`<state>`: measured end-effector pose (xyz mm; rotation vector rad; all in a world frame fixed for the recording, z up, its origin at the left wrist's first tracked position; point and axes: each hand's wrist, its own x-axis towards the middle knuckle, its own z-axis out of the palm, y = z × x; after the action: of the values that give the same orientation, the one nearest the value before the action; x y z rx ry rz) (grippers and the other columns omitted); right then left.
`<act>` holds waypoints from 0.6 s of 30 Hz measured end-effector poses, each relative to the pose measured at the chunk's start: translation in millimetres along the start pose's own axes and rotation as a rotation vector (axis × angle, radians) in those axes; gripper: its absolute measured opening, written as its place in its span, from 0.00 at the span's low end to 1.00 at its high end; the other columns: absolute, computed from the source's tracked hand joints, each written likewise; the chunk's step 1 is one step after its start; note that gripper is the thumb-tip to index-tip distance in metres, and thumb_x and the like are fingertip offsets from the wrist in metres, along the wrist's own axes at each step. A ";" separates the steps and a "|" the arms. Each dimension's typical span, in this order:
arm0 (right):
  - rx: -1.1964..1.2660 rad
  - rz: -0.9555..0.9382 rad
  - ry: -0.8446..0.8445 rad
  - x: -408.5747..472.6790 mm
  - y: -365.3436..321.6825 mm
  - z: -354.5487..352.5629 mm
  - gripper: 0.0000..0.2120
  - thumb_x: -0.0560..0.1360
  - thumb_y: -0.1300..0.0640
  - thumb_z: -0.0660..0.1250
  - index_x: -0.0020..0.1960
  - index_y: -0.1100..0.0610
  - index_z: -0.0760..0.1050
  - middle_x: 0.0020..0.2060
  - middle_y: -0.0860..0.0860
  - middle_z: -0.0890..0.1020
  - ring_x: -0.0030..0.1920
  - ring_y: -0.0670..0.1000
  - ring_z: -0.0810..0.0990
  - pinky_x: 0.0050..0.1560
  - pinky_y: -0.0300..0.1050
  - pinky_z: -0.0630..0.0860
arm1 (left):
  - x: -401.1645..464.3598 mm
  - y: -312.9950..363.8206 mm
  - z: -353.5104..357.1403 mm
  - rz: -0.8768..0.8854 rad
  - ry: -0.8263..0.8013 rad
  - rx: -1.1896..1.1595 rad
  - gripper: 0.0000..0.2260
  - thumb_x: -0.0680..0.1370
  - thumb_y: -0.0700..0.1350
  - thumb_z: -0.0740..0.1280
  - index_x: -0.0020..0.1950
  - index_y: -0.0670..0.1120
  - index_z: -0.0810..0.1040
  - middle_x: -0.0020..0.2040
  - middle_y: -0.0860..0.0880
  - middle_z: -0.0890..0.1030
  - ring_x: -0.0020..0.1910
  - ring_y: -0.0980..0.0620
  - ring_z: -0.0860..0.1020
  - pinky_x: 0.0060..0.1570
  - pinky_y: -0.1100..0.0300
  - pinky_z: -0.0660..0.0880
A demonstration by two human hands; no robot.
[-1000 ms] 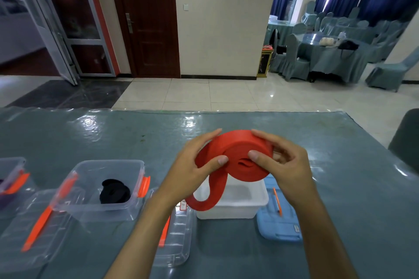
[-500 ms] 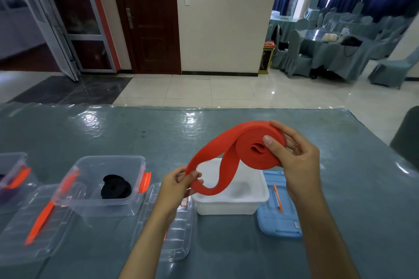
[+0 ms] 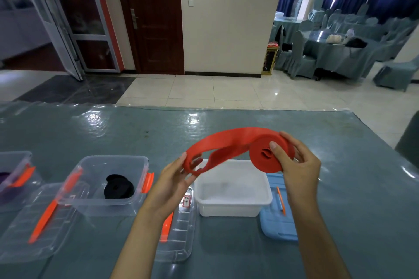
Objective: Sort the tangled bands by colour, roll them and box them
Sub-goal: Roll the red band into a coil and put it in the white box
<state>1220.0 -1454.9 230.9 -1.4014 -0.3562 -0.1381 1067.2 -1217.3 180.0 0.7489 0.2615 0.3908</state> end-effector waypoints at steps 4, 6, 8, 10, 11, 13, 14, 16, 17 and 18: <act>0.048 -0.020 -0.095 0.9 -7.1 -4.9 0.19 0.70 0.54 0.81 0.60 0.47 0.86 0.52 0.47 0.89 0.53 0.48 0.88 0.51 0.38 0.84 | -1.3 7.7 -11.1 -0.083 0.122 0.432 0.22 0.80 0.60 0.67 0.55 0.42 0.86 0.60 0.41 0.86 0.62 0.46 0.85 0.59 0.54 0.81; 0.089 -0.021 -0.144 1.4 -14.4 -4.6 0.19 0.70 0.54 0.80 0.60 0.46 0.86 0.52 0.49 0.89 0.52 0.50 0.89 0.50 0.39 0.84 | 0.9 10.9 -14.2 -0.141 0.098 0.797 0.21 0.85 0.60 0.60 0.61 0.46 0.84 0.62 0.46 0.86 0.60 0.49 0.85 0.59 0.57 0.79; 0.110 -0.022 -0.214 1.5 -22.6 -3.0 0.20 0.70 0.54 0.80 0.61 0.45 0.85 0.53 0.51 0.89 0.52 0.52 0.89 0.50 0.40 0.85 | 7.4 12.8 -12.9 -0.131 0.095 1.149 0.18 0.87 0.57 0.57 0.71 0.50 0.78 0.72 0.48 0.80 0.66 0.50 0.81 0.69 0.54 0.74; 0.095 -0.042 -0.297 0.7 -31.1 0.0 0.21 0.69 0.52 0.81 0.61 0.44 0.85 0.53 0.50 0.89 0.52 0.51 0.89 0.50 0.40 0.84 | 13.7 17.8 2.3 -0.014 0.106 1.286 0.20 0.88 0.54 0.58 0.79 0.50 0.71 0.77 0.51 0.73 0.74 0.51 0.73 0.76 0.55 0.65; 0.074 -0.055 -0.332 0.5 -34.7 1.8 0.21 0.68 0.51 0.82 0.60 0.43 0.86 0.52 0.49 0.89 0.52 0.50 0.89 0.50 0.39 0.84 | 15.9 21.7 14.0 0.063 0.089 1.249 0.20 0.88 0.54 0.59 0.79 0.51 0.71 0.76 0.53 0.74 0.75 0.54 0.72 0.77 0.56 0.65; 0.034 -0.067 -0.380 0.1 -39.0 6.2 0.21 0.66 0.50 0.83 0.59 0.41 0.86 0.51 0.48 0.89 0.51 0.49 0.89 0.50 0.38 0.83 | 18.4 30.4 39.2 0.183 -0.028 1.101 0.19 0.86 0.58 0.63 0.76 0.56 0.74 0.74 0.60 0.76 0.72 0.63 0.73 0.76 0.57 0.67; 0.030 -0.067 -0.397 -0.3 -40.5 8.0 0.21 0.66 0.50 0.82 0.58 0.41 0.86 0.51 0.49 0.89 0.50 0.50 0.89 0.50 0.39 0.83 | 18.6 34.8 52.0 0.223 -0.120 1.055 0.21 0.84 0.60 0.65 0.76 0.58 0.74 0.73 0.62 0.76 0.72 0.66 0.73 0.75 0.59 0.67; 0.044 -0.068 -0.426 -1.1 -43.7 10.2 0.20 0.66 0.53 0.82 0.57 0.40 0.87 0.52 0.49 0.89 0.51 0.49 0.88 0.51 0.39 0.83 | 19.7 41.7 73.4 0.264 -0.280 1.073 0.25 0.80 0.63 0.69 0.76 0.60 0.74 0.73 0.64 0.76 0.74 0.65 0.71 0.76 0.59 0.65; 0.052 -0.072 -0.438 -1.1 -46.0 10.3 0.20 0.67 0.54 0.81 0.57 0.40 0.87 0.53 0.48 0.89 0.51 0.48 0.88 0.51 0.39 0.83 | 20.3 43.8 81.7 0.265 -0.339 1.112 0.26 0.78 0.62 0.72 0.76 0.59 0.75 0.73 0.63 0.77 0.74 0.64 0.72 0.76 0.58 0.65; 0.055 -0.077 -0.449 -1.3 -49.1 10.4 0.20 0.67 0.54 0.81 0.57 0.40 0.86 0.53 0.48 0.89 0.52 0.48 0.88 0.51 0.38 0.83 | 21.0 45.4 88.0 0.252 -0.386 1.142 0.26 0.78 0.58 0.75 0.75 0.56 0.76 0.71 0.60 0.79 0.73 0.62 0.74 0.76 0.56 0.67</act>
<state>1202.2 -1453.3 277.9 -1.3585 -0.7798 0.1263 1106.8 -1231.5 272.0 1.9672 -0.0046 0.3034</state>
